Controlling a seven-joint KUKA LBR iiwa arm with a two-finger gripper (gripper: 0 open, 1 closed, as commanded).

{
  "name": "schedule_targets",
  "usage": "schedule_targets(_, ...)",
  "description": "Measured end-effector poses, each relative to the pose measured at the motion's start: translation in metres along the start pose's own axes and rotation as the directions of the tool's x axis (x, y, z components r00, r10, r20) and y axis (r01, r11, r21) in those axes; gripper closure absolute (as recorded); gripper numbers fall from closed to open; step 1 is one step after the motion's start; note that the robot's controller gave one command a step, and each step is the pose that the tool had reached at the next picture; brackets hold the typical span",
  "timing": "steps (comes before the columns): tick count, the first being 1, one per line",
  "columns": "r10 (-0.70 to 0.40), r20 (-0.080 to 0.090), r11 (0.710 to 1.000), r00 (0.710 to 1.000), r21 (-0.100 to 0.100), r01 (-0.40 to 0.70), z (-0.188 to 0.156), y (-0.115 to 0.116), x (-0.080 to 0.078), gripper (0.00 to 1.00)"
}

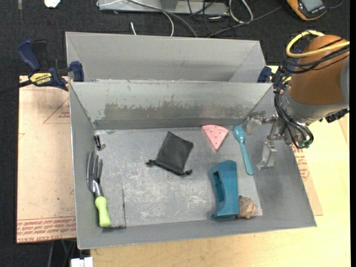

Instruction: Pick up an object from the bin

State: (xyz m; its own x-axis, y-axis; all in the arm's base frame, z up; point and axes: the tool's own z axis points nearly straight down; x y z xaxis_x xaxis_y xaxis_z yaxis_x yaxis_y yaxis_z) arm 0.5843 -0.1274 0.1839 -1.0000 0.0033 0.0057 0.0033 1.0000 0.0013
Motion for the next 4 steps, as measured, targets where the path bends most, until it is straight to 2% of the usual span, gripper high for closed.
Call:
schedule_targets(1,-0.003,0.007,1.000,1.000,0.001,0.003,-0.005,0.001,-0.002,0.00)
schedule_targets(2,-0.338,0.011,0.941,0.941,0.005,0.338,0.049,0.025,-0.003,0.00)
schedule_targets(3,-0.516,0.009,0.856,0.856,0.004,0.516,0.055,0.062,0.027,0.00)
schedule_targets(4,-0.641,0.006,0.768,0.768,0.006,0.640,0.062,0.070,0.029,0.00)
